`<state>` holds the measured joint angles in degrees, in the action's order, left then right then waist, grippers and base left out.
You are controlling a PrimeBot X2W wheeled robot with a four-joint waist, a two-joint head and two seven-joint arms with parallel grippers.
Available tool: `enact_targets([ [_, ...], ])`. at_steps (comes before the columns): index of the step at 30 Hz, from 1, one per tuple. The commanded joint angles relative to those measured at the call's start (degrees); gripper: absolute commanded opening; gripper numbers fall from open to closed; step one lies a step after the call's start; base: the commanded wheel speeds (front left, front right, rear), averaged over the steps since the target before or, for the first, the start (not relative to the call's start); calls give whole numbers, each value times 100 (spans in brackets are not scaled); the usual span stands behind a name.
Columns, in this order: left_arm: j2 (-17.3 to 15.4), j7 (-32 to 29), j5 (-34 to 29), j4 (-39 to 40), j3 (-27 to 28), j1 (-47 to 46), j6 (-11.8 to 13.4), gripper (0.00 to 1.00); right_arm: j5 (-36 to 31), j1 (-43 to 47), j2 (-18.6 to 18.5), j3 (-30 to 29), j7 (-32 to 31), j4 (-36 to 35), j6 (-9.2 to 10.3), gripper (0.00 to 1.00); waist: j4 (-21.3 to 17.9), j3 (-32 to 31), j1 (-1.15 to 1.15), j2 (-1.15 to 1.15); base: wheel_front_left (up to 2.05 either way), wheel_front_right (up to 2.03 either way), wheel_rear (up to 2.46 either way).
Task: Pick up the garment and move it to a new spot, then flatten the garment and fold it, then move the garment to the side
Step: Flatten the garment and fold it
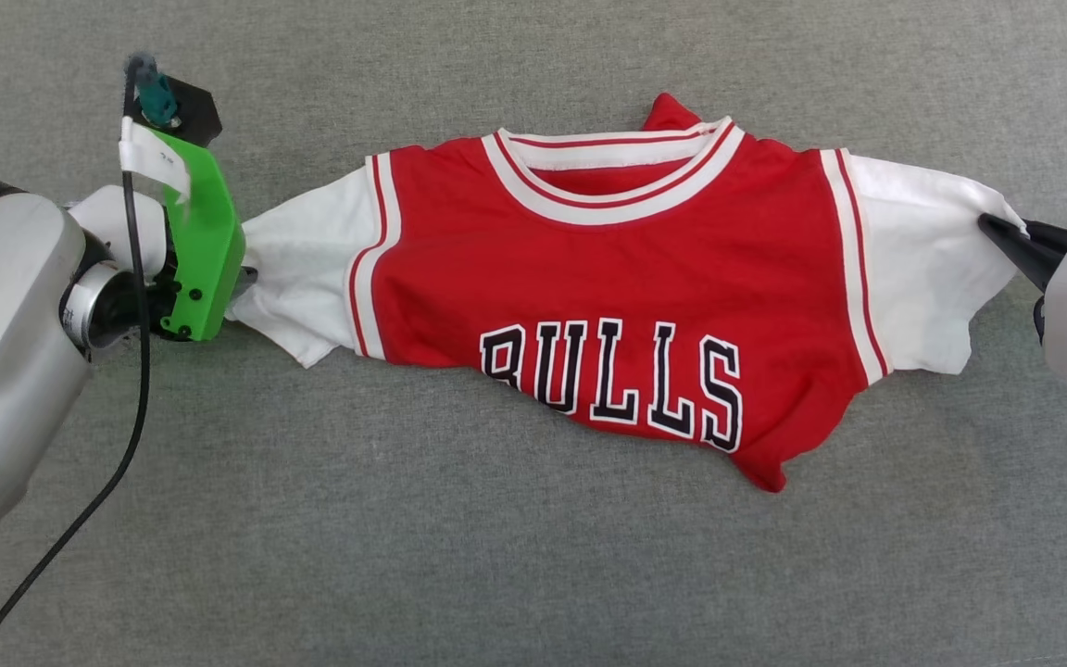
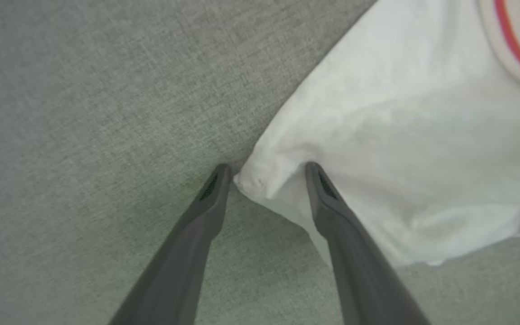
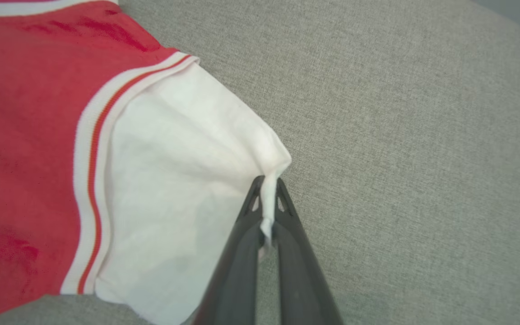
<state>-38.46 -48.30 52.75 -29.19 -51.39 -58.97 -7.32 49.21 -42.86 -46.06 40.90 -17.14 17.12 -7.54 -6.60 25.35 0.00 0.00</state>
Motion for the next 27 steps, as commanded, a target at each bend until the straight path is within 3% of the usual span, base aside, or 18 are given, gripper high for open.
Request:
enact_targets([
  [1, 87, -16, 71, -97, -232, 323, -16, 0, 52, -126, -8, 24, 48, 32, 5, 0, 41, -35, 0, 0, 0, 0, 0],
  [6, 113, 681, 6, -16, -329, 163, -16, 0, -16, -196, -48, 11, 346, 109, 5, 0, 178, -272, 0, 0, 0, 0, 0],
  [15, -115, 2600, -265, 540, -46, -79, -10, 0, -138, -148, -179, -197, 1026, 156, 5, 0, 473, -1038, 0, 0, 0, 0, 0],
  [20, -331, 3103, -462, 1023, 111, -94, 110, 0, -71, -93, -288, -586, 1313, 5, 5, 0, 586, -1308, 0, 0, 0, 0, 0],
  [27, -412, 3423, -679, 1737, 387, -410, 480, 0, -287, -274, -392, -1169, 1327, -323, 5, 0, 619, -1379, 0, 0, 0, 0, 0],
])
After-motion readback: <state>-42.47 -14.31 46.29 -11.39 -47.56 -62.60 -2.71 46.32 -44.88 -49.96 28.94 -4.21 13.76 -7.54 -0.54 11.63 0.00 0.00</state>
